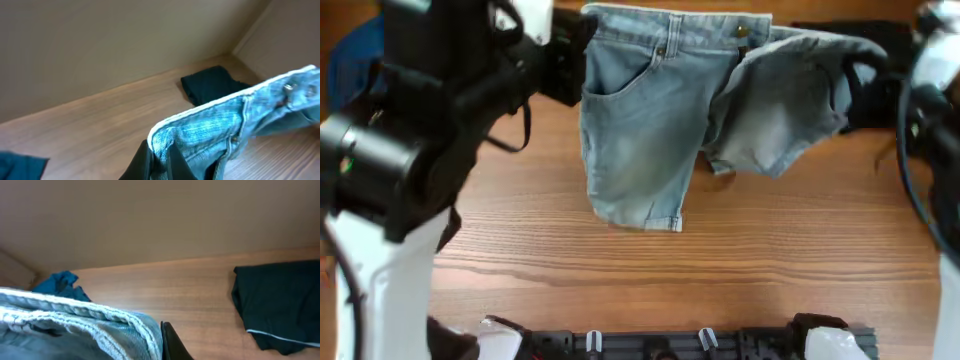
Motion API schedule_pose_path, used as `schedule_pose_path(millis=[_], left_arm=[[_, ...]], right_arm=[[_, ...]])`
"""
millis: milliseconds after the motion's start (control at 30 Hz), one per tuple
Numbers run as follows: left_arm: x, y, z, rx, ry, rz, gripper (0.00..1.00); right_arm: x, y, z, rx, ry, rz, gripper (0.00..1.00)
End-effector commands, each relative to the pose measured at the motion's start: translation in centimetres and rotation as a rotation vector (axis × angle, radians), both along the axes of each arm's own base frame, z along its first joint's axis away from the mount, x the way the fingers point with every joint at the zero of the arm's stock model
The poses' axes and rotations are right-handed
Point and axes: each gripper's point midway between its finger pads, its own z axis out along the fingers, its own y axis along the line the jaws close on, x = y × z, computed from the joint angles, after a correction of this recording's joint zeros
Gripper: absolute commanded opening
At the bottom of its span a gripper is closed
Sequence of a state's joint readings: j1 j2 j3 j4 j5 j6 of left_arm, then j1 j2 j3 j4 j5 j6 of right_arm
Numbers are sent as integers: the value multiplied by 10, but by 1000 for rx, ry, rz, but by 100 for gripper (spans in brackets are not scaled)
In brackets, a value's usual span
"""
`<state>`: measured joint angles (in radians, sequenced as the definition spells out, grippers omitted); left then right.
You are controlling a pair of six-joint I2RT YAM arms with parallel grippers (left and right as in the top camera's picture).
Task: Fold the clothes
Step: 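Lay the shorts flat on the table, pulling the waistband away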
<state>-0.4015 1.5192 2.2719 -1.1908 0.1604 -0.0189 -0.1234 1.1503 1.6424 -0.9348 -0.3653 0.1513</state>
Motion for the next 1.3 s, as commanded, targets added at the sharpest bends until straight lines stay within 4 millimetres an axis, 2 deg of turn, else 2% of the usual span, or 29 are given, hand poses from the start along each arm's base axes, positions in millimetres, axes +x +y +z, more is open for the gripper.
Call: schedule_pose_path(millis=[0,33,100,200,267,367,433,533,567,667,700,733,867,967,1067,1167,1200,1233,1267], left_arm=[[-43,75,60,-41,-180,283,4],[-64,83,72,-74,-216,287,4],[-98,96,84,-98,-258,288,4],[-133,124,76,-119,-233,379,4],[-144,142,68,-112,-209,469,4],[-143,174,47,-61,-144,662,4],[-122,180,38,7,-115,741,4],[-71,168,13,125,-22,780,4],[-47,165,-2,195,21,810,4],[7,159,-49,338,155,845,4],[26,164,-71,368,218,882,4],[38,169,-85,381,256,907,4],[106,197,-147,358,383,976,4],[152,203,-178,303,386,974,4],[195,202,-208,278,362,978,4],[236,198,-250,265,345,979,4],[246,196,-264,259,348,971,26],[253,195,-275,261,350,972,58],[257,196,-280,260,350,974,75]], right_arm=[[-49,-53,33,-102,-82,-302,4],[-68,-52,47,-107,-113,-316,4],[-98,-47,71,-111,-170,-323,4],[-134,-45,94,-119,-210,-346,4],[-145,-43,95,-122,-200,-344,4],[-145,-53,67,-145,-68,-390,4],[-120,-57,44,-151,54,-378,5],[-71,-53,10,-163,210,-272,4],[-48,-51,-8,-162,283,-220,4],[-6,-52,-47,-155,415,-151,4],[11,-53,-64,-150,464,-133,4],[22,-54,-75,-150,488,-125,4],[89,-50,-121,-139,526,-53,4],[136,-44,-155,-148,523,-26,5],[182,-44,-207,-152,543,-17,4],[225,-45,-262,-154,538,-10,4],[234,-46,-272,-153,530,-13,12],[242,-47,-279,-155,516,-15,45],[246,-47,-279,-154,503,-17,70]])
